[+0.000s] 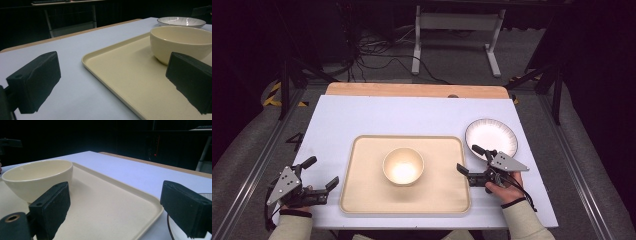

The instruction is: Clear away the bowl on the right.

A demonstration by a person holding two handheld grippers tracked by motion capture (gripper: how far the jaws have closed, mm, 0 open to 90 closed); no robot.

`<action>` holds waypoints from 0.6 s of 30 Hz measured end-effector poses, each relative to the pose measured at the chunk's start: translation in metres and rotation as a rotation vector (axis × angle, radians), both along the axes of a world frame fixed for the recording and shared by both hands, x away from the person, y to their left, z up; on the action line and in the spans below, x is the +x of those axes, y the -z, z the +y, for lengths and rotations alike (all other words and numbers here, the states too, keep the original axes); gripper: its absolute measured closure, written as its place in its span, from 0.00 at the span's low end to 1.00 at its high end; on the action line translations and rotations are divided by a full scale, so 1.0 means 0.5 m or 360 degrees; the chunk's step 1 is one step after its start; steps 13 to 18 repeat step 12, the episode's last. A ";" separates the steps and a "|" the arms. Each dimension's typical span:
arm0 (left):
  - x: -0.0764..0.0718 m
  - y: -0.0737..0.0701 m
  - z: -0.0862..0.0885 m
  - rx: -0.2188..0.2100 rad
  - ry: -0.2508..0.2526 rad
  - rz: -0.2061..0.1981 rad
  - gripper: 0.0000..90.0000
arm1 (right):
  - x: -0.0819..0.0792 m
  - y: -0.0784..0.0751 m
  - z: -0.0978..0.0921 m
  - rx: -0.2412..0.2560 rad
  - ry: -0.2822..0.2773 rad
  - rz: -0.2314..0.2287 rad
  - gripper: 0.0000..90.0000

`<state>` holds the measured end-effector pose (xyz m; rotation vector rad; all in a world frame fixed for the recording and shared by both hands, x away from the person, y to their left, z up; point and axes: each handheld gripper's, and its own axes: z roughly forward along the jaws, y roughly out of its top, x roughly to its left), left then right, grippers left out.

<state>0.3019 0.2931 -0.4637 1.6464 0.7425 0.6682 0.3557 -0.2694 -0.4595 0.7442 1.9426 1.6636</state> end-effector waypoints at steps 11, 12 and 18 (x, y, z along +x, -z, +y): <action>0.000 0.000 0.000 0.0007 0.0001 0.0001 0.00 | -0.001 0.000 0.001 -0.0004 -0.0013 -0.0006 0.10; 0.000 0.000 0.000 0.0004 -0.0001 -0.0002 0.00 | -0.001 0.000 0.001 -0.0005 -0.0015 -0.0008 0.10; 0.000 0.000 0.000 0.0004 -0.0001 -0.0002 0.00 | -0.001 0.000 0.001 -0.0005 -0.0015 -0.0008 0.10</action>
